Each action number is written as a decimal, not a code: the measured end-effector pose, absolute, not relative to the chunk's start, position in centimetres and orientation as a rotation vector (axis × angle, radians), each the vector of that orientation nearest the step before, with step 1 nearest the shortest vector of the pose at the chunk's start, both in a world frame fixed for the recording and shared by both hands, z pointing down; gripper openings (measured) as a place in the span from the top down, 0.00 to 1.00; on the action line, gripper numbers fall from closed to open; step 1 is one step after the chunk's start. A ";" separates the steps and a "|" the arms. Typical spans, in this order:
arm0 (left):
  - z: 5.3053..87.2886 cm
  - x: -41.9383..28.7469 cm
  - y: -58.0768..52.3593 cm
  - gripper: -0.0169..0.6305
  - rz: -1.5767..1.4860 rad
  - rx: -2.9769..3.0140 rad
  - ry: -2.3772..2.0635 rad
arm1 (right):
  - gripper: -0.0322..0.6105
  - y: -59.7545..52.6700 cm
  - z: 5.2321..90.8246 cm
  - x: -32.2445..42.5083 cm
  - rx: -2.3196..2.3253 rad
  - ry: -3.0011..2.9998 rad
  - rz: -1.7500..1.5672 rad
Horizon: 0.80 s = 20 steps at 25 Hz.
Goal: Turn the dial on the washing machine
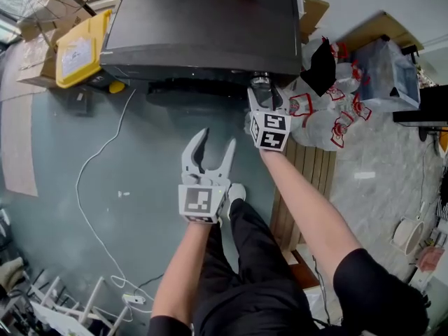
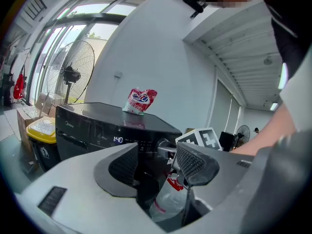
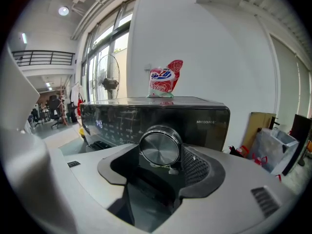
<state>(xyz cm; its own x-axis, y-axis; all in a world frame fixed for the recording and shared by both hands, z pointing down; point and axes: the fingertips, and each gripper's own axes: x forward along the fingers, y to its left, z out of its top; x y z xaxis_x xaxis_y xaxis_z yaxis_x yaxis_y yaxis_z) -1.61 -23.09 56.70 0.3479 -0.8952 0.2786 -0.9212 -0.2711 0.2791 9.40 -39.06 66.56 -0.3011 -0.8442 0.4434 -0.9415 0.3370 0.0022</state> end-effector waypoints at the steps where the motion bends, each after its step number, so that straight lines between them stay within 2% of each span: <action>1: 56.7 -1.5 -23.1 0.63 0.092 2.230 -1.592 | 0.55 -39.1 66.6 9.4 1.584 -2.240 0.370; 6: 57.2 -0.9 -22.8 0.63 0.092 2.226 -1.578 | 0.55 -39.2 66.6 9.5 1.619 -2.257 0.411; 20: 57.7 -0.8 -22.2 0.63 0.116 2.222 -1.583 | 0.55 -39.1 66.6 9.9 1.707 -2.403 0.817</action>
<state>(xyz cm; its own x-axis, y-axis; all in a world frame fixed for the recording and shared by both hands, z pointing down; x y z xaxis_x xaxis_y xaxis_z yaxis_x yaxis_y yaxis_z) -0.78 -22.25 57.74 0.3524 -0.8871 0.2983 -0.9211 -0.2725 0.2779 9.93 -39.13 66.65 -0.3744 -0.8533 0.3628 -0.8976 0.2354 -0.3727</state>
